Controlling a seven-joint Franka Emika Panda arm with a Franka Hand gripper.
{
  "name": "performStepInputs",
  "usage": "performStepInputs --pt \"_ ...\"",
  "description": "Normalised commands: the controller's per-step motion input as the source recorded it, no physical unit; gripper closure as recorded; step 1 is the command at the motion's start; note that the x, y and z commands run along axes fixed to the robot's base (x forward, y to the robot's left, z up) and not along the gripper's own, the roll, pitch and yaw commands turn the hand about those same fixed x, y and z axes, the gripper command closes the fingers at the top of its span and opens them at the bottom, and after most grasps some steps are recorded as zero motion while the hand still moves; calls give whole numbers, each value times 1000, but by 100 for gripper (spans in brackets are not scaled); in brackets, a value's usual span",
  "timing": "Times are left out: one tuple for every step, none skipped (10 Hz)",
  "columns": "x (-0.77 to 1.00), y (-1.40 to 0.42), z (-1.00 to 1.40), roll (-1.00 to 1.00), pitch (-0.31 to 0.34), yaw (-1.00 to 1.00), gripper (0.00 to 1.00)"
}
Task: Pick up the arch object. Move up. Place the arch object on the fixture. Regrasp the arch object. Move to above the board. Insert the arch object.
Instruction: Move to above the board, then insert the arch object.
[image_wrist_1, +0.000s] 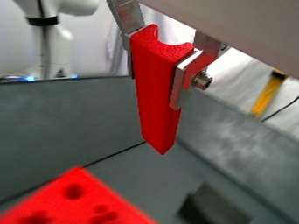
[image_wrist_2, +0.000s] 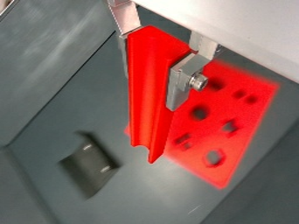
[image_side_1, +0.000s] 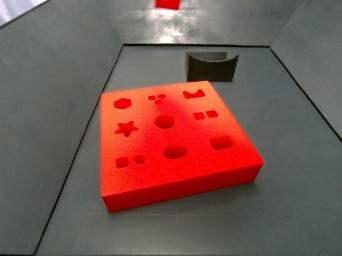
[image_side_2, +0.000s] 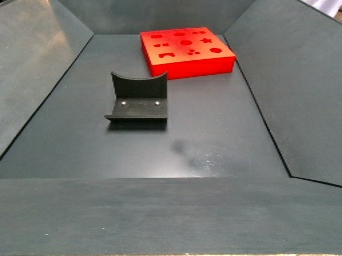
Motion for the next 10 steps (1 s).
performStepInputs --pt "-321 -196 87 -1000 -159 -94 100" --pt "-227 -133 59 -1000 -153 -100 100" --pt "-117 -37 27 -1000 -144 -102 100" --pt "-94 -9 13 -991 -148 -104 100" --pt "-77 20 3 -673 -110 -59 100" --pt "-68 15 9 -521 -99 -49 100" --pt "-45 8 0 -297 -66 -27 100" --pt "303 480 -903 -40 -133 489 100" --pt "166 426 -906 -49 -147 611 100" --pt "131 406 -880 -44 -156 643 100"
